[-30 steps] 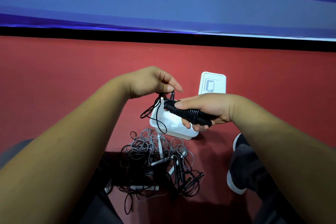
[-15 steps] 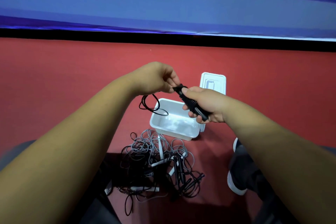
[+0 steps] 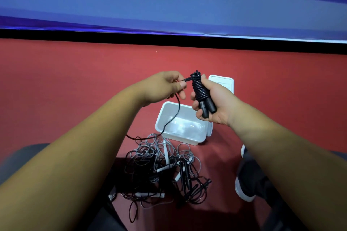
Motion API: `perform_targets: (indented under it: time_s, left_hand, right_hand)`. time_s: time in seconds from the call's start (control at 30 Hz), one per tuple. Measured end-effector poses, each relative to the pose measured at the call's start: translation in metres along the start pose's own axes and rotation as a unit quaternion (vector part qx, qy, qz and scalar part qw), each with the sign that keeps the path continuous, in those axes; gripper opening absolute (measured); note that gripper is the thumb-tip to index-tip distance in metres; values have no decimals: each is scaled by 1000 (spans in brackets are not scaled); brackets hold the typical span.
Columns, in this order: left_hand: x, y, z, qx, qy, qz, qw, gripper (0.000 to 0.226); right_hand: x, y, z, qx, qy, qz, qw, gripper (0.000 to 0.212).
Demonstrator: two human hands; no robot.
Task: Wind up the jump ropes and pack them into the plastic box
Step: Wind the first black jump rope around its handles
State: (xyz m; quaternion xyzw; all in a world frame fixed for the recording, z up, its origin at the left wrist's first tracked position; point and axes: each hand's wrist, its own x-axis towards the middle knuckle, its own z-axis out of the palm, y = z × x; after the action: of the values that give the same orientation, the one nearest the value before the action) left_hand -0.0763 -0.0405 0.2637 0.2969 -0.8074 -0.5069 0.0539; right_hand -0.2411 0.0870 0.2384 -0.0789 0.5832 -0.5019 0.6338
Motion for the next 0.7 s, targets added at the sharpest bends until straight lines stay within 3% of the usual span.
perform_targets:
  time_s: [0.1, 0.3, 0.43, 0.7]
  left_hand:
    - [2, -1, -1, -100, -11, -2, 995, 21]
    - [6, -16, -4, -34, -9, -11, 999, 14]
    - [5, -18, -5, -50, 3, -19, 999, 19]
    - [7, -20, -3, -266, -25, -41, 963, 28]
  right_hand:
    - [-1, -4, 2, 2, 2, -19, 1000, 70]
    - [-2, -2, 1, -43, 18, -30, 998, 73]
    - [-3, -4, 0, -44, 16, -43, 998, 58]
    - [-2, -4, -5, -58, 47, -49, 996, 55]
